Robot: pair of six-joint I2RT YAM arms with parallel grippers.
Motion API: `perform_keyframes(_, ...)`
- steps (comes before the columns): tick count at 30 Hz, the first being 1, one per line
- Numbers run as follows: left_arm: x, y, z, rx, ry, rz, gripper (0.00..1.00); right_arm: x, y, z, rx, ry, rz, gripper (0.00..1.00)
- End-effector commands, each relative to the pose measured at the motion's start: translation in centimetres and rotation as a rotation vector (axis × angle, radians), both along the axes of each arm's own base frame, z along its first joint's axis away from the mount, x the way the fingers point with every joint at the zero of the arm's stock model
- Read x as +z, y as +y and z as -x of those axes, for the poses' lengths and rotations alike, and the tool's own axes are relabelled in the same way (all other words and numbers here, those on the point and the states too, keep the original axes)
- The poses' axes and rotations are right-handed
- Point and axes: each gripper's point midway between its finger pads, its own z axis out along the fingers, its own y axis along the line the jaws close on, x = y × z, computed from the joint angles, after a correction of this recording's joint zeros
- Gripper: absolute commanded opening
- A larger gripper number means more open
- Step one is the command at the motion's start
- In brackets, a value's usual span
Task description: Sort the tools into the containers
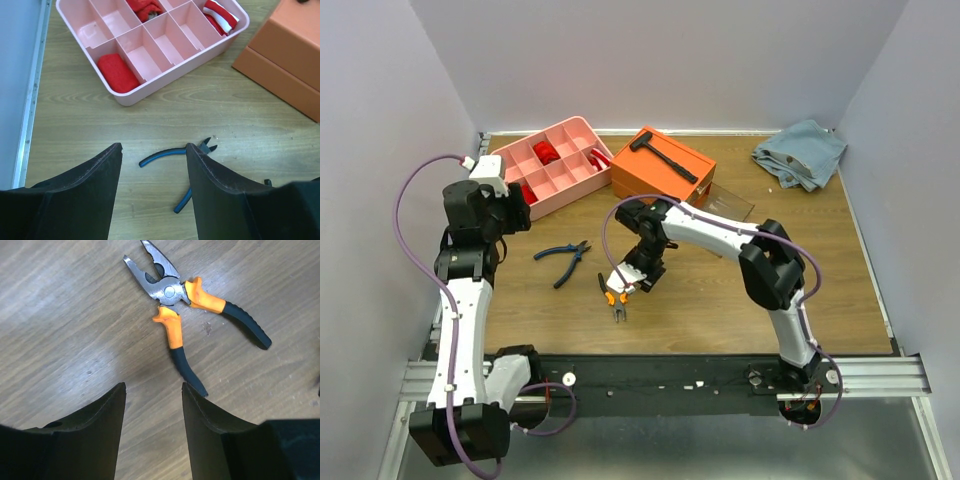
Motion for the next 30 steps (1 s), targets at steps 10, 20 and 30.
perform_keyframes(10,0.0,0.9,0.8,0.049,0.009,0.121,0.64,-3.7,2.2,-1.0,0.099,-0.036,0.023,0.55)
perform_keyframes(20,-0.6,0.5,1.5,0.044,0.006,0.148,0.64,-1.7,2.4,-0.6,0.117,-0.082,-0.014,0.53)
perform_keyframes(30,-0.3,0.5,1.5,0.047,0.001,0.185,0.63,-2.6,3.8,0.1,0.138,-0.089,-0.034,0.52)
